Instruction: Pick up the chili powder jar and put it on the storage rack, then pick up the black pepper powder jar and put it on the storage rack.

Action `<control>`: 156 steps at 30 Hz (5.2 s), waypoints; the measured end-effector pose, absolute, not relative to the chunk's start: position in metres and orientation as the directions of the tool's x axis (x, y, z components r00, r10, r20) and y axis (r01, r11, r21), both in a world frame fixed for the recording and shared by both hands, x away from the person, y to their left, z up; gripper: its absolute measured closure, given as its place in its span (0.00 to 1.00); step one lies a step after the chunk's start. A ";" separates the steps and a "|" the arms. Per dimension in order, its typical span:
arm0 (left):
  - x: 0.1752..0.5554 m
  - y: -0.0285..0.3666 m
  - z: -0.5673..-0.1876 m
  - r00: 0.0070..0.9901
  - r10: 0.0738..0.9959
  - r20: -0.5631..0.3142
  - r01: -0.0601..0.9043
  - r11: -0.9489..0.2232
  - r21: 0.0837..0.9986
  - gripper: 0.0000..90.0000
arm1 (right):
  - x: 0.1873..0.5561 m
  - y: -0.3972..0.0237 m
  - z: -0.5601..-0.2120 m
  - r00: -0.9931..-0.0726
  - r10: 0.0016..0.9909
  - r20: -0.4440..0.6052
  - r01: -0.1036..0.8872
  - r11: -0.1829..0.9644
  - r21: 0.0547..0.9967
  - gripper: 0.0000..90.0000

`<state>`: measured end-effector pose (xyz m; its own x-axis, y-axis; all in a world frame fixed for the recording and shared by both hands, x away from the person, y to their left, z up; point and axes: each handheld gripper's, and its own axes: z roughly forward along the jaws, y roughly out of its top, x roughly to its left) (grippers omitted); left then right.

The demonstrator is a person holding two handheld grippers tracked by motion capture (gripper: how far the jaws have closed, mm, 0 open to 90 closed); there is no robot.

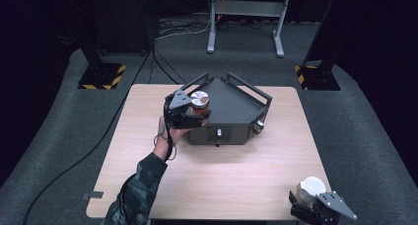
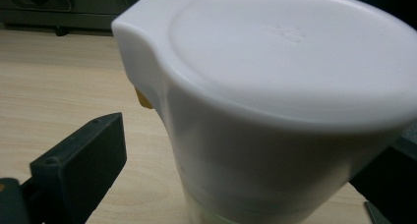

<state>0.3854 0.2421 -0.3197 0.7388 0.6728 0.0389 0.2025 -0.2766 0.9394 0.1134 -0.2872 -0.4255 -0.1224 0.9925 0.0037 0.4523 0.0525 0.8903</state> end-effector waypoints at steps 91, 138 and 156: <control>0.428 0.231 -0.331 0.698 0.712 -0.076 0.360 -0.257 0.897 0.12 | 0.113 -0.288 -0.423 -0.125 0.992 -0.003 0.451 0.059 0.891 0.00; 0.280 0.274 -0.415 0.651 0.759 0.019 0.404 -0.368 0.838 0.00 | 0.114 -0.289 -0.421 -0.105 0.994 -0.004 0.455 0.052 0.889 0.00; 0.265 0.266 -0.441 0.629 0.777 0.030 0.483 -0.421 0.768 0.00 | 0.116 -0.291 -0.421 -0.098 0.995 -0.002 0.454 0.046 0.890 0.00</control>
